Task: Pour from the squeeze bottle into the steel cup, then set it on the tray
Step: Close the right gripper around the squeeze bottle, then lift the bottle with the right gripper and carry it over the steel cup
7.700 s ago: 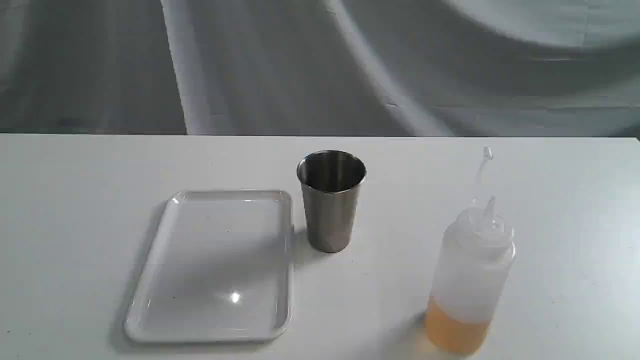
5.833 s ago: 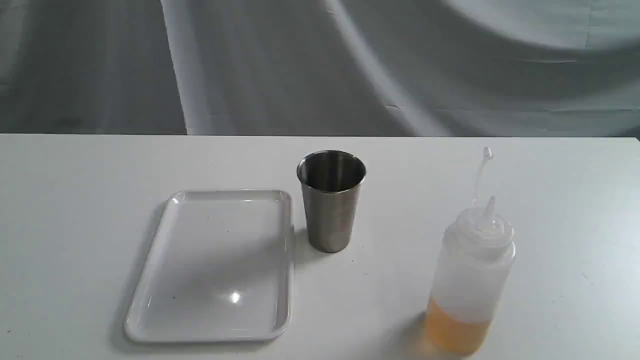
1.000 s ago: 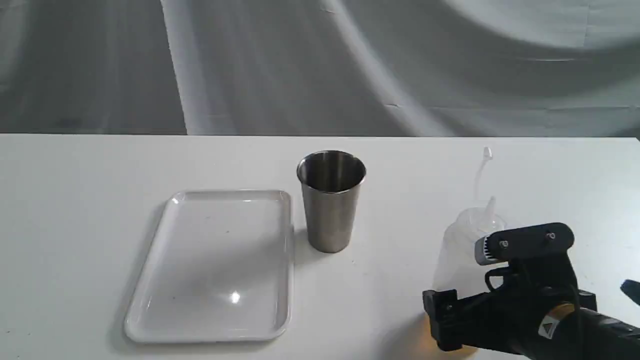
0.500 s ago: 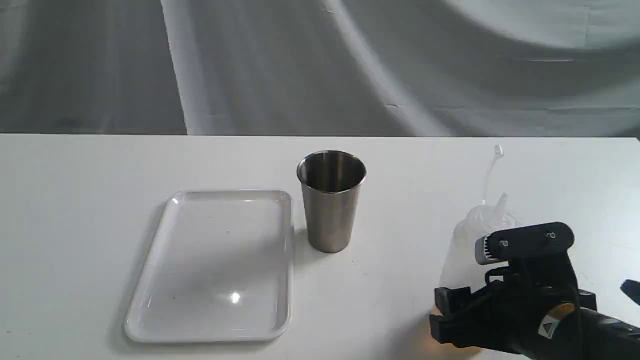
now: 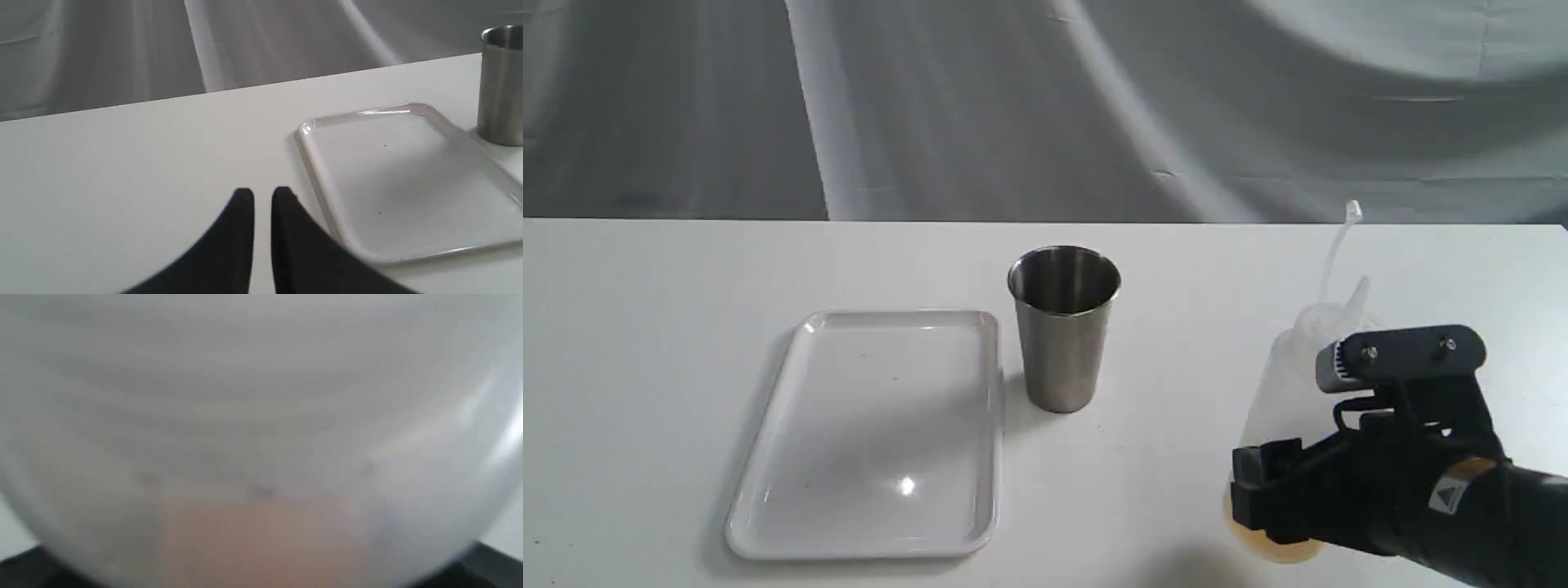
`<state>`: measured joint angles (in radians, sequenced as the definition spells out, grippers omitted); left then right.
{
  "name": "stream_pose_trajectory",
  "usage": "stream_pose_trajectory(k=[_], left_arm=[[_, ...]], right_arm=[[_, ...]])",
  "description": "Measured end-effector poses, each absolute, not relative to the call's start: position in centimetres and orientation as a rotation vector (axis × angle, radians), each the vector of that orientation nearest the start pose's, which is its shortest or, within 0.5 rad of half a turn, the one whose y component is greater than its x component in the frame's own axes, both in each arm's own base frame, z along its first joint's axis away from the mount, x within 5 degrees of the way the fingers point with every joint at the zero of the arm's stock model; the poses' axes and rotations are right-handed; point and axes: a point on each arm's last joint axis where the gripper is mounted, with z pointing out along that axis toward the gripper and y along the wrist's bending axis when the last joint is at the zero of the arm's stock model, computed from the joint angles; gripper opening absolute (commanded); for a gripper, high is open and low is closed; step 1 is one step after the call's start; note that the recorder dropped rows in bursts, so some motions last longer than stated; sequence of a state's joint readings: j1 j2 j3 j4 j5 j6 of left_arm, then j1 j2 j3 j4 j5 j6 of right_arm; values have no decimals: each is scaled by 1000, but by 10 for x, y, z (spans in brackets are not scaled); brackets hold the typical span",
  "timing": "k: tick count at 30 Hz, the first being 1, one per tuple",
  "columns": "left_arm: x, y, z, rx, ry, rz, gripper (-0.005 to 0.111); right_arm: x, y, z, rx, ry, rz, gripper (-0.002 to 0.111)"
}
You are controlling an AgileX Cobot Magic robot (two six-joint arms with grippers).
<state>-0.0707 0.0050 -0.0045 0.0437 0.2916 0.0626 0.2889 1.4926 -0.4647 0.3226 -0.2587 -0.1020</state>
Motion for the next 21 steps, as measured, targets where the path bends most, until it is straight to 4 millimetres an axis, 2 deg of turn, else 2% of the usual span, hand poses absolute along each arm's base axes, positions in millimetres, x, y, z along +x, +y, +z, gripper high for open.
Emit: stream_pose_trajectory(k=[6, 10, 15, 21], left_arm=[[55, -3, 188, 146, 1770, 36, 8], [55, -3, 188, 146, 1770, 36, 8], [55, -3, 188, 146, 1770, 36, 8], [55, -3, 188, 146, 1770, 36, 8]], right_arm=[[254, 73, 195, -98, 2252, 230, 41], [266, 70, 214, -128, 2271, 218, 41], [283, 52, 239, -161, 2300, 91, 41], [301, 38, 284, -249, 2251, -143, 41]])
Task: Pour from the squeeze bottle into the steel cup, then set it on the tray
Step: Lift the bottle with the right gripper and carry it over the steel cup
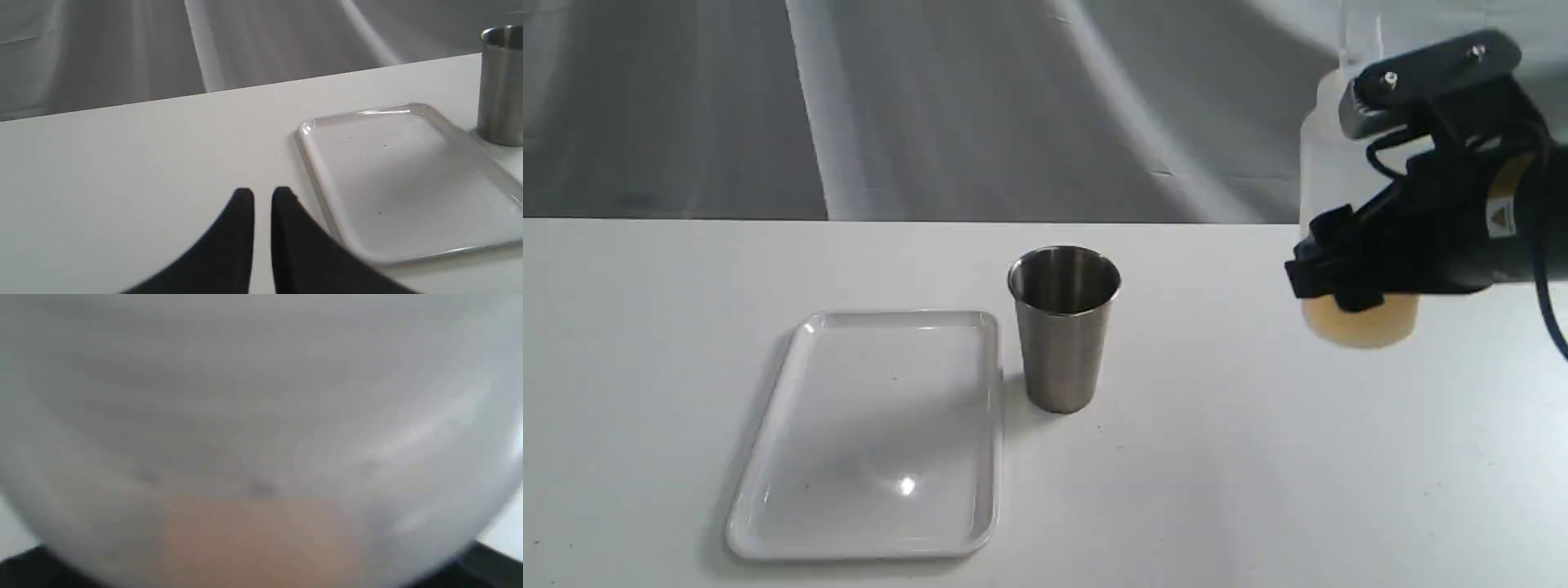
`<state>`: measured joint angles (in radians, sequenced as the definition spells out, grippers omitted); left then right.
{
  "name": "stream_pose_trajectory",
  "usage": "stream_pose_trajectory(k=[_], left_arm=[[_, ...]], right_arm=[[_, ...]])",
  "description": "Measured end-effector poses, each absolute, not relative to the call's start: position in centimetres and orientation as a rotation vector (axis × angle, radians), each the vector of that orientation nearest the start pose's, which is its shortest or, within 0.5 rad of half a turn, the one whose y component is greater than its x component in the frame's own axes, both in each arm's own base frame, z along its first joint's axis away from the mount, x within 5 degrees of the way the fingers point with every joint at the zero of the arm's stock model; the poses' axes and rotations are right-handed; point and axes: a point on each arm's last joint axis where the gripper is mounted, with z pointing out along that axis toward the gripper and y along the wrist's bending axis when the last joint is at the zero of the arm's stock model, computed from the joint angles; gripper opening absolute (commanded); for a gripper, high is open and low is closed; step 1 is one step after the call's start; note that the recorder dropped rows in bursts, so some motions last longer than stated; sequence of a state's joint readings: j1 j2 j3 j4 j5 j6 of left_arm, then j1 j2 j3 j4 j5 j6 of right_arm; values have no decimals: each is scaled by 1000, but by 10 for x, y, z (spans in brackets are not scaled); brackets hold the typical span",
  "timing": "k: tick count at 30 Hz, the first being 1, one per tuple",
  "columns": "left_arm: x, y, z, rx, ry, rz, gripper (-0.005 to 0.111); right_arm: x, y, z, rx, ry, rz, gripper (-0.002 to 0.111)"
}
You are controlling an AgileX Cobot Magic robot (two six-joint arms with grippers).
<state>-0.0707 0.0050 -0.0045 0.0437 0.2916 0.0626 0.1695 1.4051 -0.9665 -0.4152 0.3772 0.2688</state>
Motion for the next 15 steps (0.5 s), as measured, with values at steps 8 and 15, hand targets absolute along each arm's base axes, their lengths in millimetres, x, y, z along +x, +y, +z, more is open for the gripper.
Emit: stream_pose_trajectory(k=[8, 15], left_arm=[[55, -3, 188, 146, 1770, 36, 8], [55, -3, 188, 146, 1770, 36, 8]], right_arm=[[318, 37, 329, -350, 2132, -400, 41], [344, 59, 310, -521, 2181, -607, 41]])
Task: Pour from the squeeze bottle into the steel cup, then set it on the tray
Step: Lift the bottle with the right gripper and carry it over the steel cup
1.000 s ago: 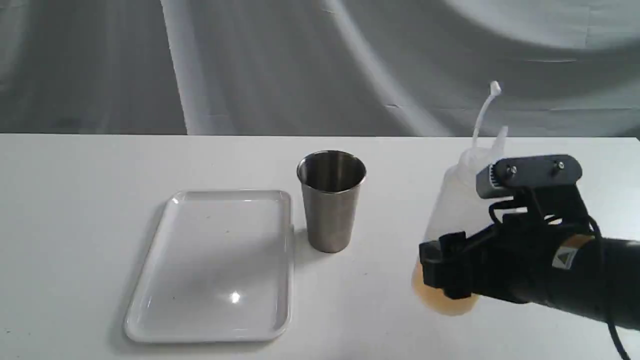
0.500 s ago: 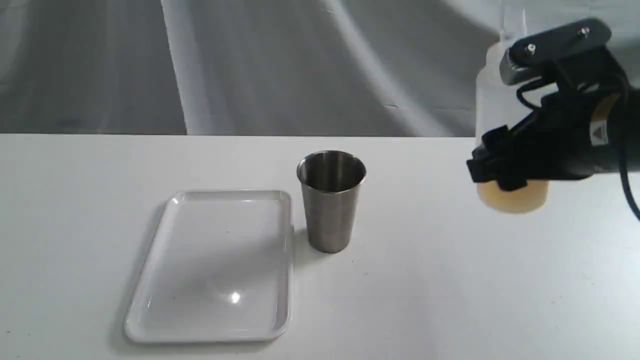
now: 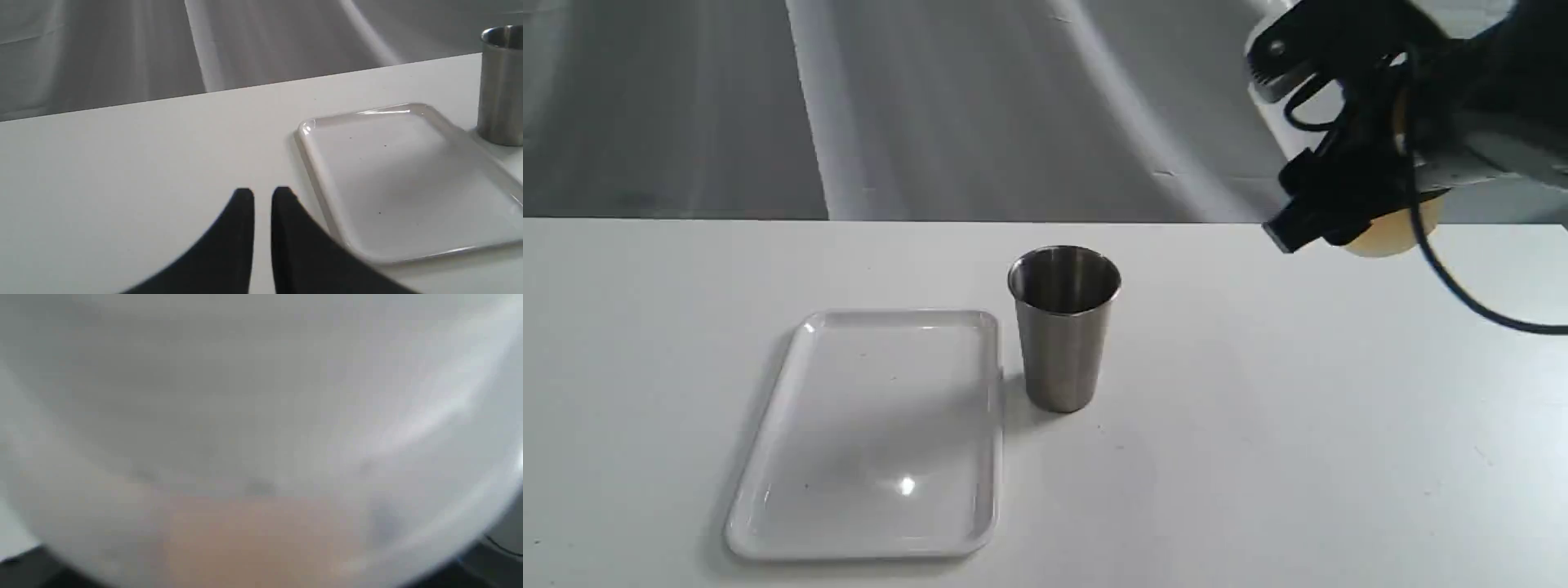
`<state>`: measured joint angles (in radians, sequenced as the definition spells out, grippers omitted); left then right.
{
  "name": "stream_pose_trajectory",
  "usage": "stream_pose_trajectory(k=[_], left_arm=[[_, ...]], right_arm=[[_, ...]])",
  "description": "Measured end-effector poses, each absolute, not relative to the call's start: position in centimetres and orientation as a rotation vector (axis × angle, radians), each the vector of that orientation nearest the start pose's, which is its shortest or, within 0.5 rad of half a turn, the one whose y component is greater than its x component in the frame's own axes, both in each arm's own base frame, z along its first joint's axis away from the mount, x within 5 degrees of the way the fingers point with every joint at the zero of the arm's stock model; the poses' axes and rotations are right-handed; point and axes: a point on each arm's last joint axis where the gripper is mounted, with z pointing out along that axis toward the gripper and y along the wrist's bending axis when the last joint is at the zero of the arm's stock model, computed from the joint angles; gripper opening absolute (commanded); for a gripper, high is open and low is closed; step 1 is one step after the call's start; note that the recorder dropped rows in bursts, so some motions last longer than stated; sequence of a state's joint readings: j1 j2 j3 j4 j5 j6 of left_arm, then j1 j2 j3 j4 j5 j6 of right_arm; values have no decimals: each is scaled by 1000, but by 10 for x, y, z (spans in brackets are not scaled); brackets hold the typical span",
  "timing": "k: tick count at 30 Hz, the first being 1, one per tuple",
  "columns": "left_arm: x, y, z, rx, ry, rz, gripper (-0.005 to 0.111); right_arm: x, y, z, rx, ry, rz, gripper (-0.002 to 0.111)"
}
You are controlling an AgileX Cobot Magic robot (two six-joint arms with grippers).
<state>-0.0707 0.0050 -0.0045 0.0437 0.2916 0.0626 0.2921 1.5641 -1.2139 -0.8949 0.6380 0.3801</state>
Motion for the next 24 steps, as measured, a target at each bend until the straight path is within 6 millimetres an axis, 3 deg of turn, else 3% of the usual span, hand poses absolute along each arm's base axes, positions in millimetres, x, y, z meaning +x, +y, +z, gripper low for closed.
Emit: stream_pose_trajectory(k=[11, 24], left_arm=[[55, -3, 188, 146, 1770, 36, 8], [55, -3, 188, 146, 1770, 36, 8]], right_arm=[[367, 98, 280, -733, 2139, -747, 41], [372, 98, 279, -809, 2074, -853, 41]])
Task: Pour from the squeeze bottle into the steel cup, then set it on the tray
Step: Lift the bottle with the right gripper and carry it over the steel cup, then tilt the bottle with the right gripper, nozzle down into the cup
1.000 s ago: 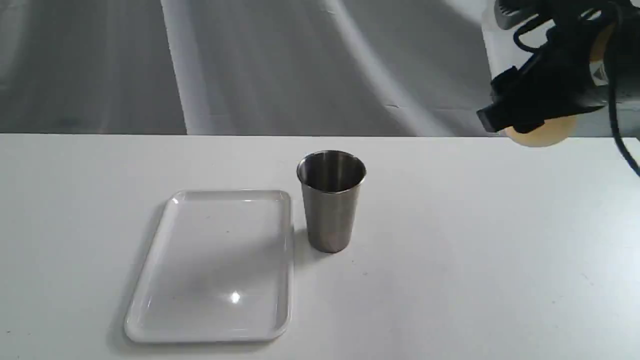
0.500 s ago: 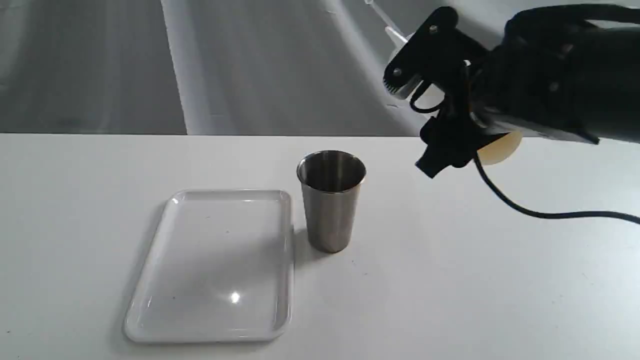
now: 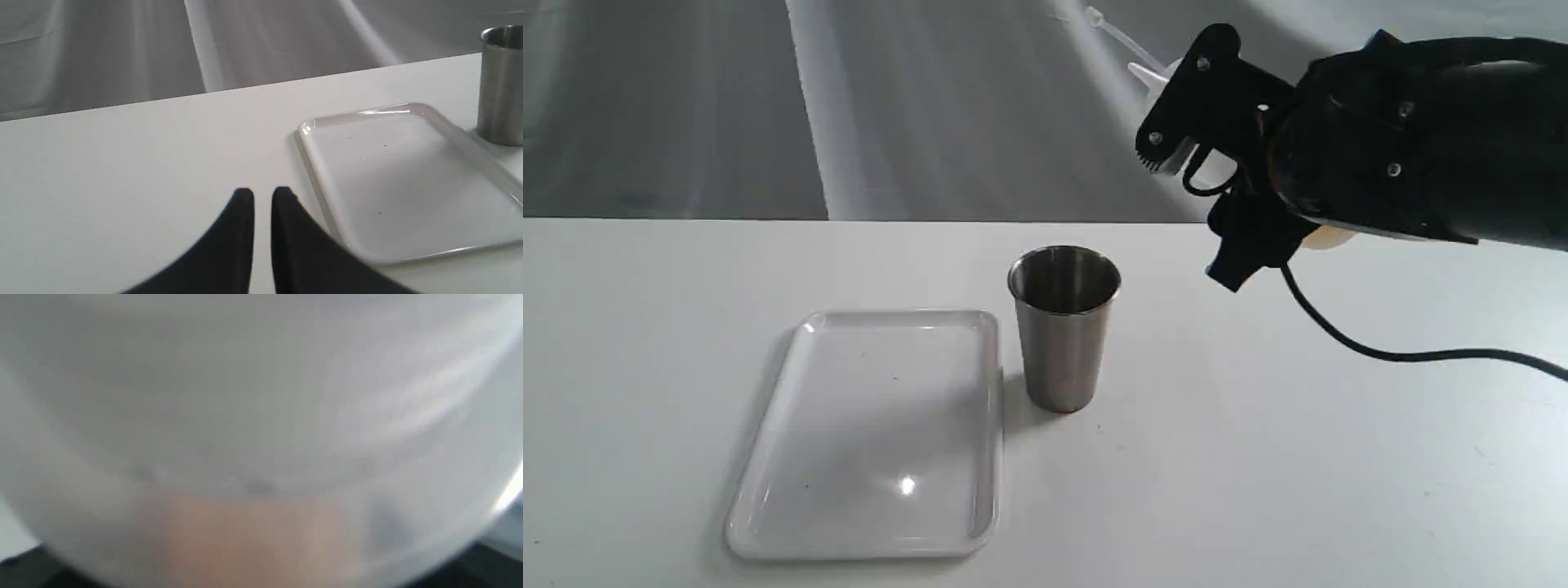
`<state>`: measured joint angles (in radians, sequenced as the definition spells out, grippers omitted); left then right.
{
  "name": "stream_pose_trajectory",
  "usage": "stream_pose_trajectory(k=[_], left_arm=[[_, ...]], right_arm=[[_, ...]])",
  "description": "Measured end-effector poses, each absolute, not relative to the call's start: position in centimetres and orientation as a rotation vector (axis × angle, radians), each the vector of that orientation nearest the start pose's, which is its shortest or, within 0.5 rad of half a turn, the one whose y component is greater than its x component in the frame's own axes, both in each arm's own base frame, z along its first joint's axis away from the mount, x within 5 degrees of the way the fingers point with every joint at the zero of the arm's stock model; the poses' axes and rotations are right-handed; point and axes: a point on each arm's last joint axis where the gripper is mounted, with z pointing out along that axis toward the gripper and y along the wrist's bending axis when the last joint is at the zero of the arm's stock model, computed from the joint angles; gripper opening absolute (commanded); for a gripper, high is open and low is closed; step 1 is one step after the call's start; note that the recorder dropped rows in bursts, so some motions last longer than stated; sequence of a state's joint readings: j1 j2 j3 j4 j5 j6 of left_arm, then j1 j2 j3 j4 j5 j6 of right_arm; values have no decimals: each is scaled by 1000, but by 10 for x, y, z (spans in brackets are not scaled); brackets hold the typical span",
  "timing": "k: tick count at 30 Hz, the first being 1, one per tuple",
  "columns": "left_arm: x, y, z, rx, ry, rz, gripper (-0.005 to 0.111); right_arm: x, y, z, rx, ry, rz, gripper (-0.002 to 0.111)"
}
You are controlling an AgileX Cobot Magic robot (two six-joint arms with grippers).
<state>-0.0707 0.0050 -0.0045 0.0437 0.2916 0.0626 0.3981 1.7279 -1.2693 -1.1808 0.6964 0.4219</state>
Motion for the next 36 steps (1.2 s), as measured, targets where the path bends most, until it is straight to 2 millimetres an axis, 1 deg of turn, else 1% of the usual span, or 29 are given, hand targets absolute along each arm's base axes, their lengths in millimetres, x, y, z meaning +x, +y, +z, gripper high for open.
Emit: stream_pose_trajectory(k=[5, 9, 16, 18, 23, 27, 31, 36], left_arm=[[55, -3, 188, 146, 1770, 36, 8], [55, -3, 188, 146, 1770, 36, 8], [55, -3, 188, 146, 1770, 36, 8], [55, -3, 188, 146, 1770, 36, 8], [55, -3, 188, 146, 1770, 36, 8], [55, -3, 188, 146, 1770, 36, 8], [55, -3, 188, 146, 1770, 36, 8], [55, -3, 188, 146, 1770, 36, 8]], right_arm=[[373, 99, 280, -817, 2064, -838, 41], [376, 100, 275, -845, 2052, -855, 41], [385, 101, 248, -916, 2088, -981, 41], [386, 101, 246, -934, 2078, -1008, 41], [387, 106, 248, -978, 2023, -1050, 41], [388, 105, 247, -992, 2009, -1077, 41], [390, 107, 236, -1020, 2017, -1149, 41], [391, 119, 221, -1083, 2013, -1156, 41]])
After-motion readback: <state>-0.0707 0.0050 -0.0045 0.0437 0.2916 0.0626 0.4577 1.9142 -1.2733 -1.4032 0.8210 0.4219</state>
